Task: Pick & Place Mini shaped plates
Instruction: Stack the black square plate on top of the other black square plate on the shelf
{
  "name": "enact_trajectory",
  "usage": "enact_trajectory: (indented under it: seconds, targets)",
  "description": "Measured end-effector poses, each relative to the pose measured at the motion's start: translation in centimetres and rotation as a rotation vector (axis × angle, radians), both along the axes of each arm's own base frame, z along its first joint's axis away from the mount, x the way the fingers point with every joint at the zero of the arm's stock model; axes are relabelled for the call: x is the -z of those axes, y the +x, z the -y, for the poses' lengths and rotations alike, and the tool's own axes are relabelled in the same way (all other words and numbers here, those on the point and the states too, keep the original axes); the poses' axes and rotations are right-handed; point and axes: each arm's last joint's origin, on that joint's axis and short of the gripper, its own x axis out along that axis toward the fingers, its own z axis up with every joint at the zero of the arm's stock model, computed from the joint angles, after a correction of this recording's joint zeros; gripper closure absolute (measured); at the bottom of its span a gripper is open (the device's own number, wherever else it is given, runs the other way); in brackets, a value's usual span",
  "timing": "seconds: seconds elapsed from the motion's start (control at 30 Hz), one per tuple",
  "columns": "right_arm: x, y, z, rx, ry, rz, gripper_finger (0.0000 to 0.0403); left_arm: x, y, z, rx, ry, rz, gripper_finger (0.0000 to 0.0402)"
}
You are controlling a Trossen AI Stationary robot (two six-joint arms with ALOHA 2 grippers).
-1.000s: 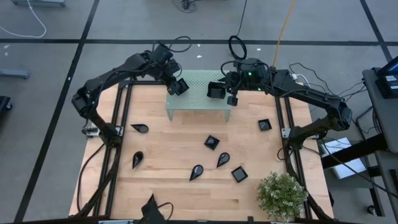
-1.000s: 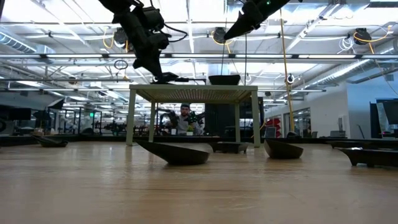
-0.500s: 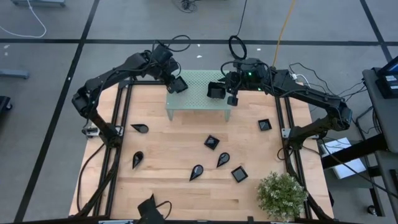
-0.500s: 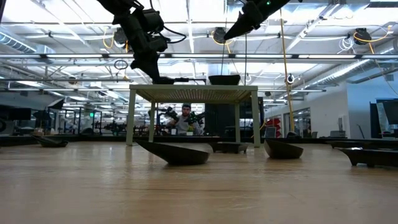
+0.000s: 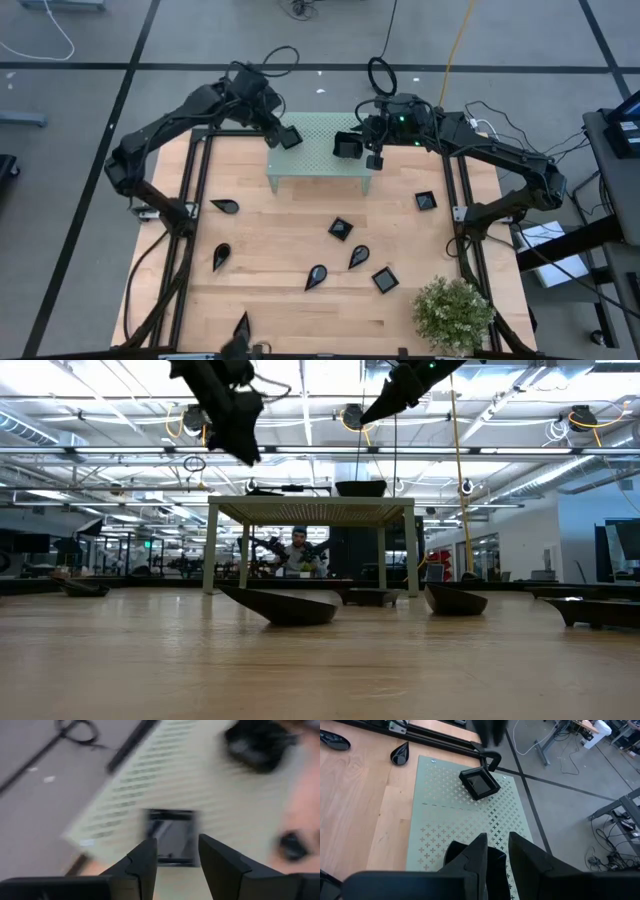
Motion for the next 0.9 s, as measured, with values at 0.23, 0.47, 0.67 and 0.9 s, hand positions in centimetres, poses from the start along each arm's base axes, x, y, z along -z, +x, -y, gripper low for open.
enact_trajectory:
  seconds: [0.23,0.47,0.67,0.9]
  targets:
    - [-0.4,-0.7,-0.3,0.001,0.003,-0.004,0.0337,0.7,4.3,5.8,0.247,-0.083,0.017,0.0252]
    - [-2.2,-2.6,-1.2,0.001,-0.02,0.047,0.0337,2.9,8.4,11.5,0.652,0.053,-0.062,0.0252]
    - [-3.6,-4.9,-2.3,0.014,-0.005,0.089,0.0337,6.5,11.3,14.2,0.87,0.098,-0.163,0.0252]
    - [-4.6,-7.3,-3.5,0.044,0.065,0.117,0.0337,12.6,14.6,15.8,0.928,0.044,-0.286,0.0252]
